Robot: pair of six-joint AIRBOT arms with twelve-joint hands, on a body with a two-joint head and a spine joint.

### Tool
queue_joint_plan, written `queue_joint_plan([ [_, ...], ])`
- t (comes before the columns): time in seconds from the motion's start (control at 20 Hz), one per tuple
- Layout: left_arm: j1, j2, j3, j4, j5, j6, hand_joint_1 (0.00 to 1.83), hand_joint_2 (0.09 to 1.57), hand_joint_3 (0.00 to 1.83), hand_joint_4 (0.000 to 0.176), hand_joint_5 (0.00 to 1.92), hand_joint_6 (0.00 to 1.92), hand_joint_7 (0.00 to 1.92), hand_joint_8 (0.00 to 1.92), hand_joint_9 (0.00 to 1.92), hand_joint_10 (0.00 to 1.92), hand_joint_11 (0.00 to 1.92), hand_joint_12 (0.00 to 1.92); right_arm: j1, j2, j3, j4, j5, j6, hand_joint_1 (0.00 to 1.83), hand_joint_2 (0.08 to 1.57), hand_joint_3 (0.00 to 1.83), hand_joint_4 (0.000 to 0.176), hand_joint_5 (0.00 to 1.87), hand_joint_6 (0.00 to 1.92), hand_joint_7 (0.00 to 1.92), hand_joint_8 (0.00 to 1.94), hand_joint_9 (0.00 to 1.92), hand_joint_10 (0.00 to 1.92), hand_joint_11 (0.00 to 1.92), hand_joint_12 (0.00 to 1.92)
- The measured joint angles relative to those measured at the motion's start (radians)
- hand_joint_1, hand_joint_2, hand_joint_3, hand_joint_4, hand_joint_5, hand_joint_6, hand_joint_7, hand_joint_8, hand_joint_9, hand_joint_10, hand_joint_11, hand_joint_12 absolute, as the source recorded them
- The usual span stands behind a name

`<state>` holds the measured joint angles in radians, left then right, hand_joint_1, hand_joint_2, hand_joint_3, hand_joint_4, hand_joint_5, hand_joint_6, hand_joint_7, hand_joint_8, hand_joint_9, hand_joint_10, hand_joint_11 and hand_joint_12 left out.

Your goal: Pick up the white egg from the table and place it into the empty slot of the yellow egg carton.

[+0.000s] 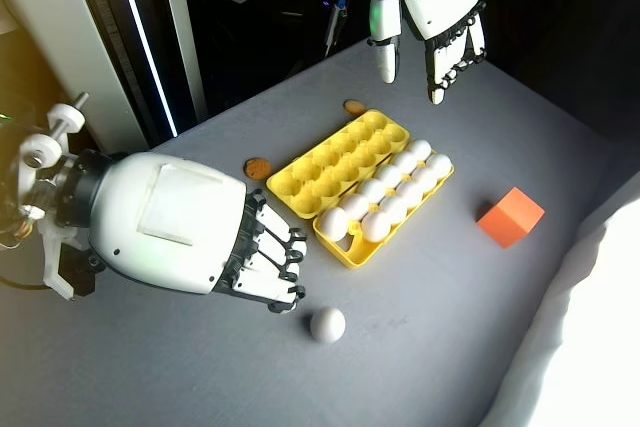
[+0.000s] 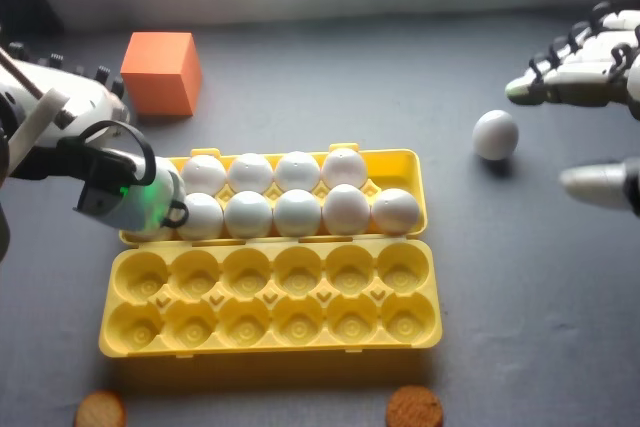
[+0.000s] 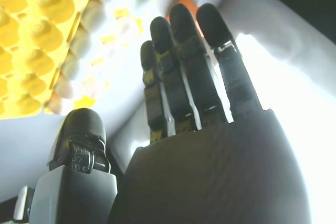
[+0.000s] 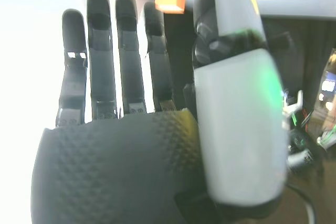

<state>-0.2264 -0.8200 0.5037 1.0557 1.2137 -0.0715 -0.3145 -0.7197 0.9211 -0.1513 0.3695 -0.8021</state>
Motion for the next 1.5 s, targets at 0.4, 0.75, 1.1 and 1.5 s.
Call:
queue_joint_plan([
  [0.4,0.0,0.0,0.0,-0.002,0.002,0.0,0.0,1.33,0.0,0.0,0.19,0.01,0.19,0.0,0.15,0.0,0.0,0.23,0.011,-0.069,0.109,0.001,-0.021,0.0,0.21,1.19,0.0,0.0,0.25,0.0,0.29,0.01,0.28,0.02,0.0,0.92],
  [0.75,0.0,0.0,0.0,-0.002,0.001,0.0,0.0,1.33,0.0,0.0,0.24,0.01,0.25,0.01,0.22,0.01,0.0,0.41,-0.002,-0.189,0.262,0.055,-0.019,-0.001,0.94,0.99,0.0,0.0,0.16,0.0,0.17,0.0,0.19,0.0,0.0,0.8],
  [1.1,0.0,0.0,0.0,-0.002,0.007,0.0,0.0,1.35,0.0,0.0,0.27,0.0,0.3,0.01,0.27,0.01,0.0,0.49,-0.002,-0.31,0.402,0.156,-0.072,0.017,1.07,1.01,0.0,0.0,0.34,0.01,0.35,0.02,0.32,0.04,0.0,0.97],
  [1.5,0.0,0.0,0.0,-0.002,0.008,0.003,0.0,1.36,0.0,0.0,0.31,0.0,0.36,0.0,0.33,0.0,0.0,0.62,0.024,-0.349,0.428,0.156,-0.101,0.038,1.02,1.05,0.01,0.0,0.33,0.0,0.33,0.0,0.31,0.01,0.0,0.91],
])
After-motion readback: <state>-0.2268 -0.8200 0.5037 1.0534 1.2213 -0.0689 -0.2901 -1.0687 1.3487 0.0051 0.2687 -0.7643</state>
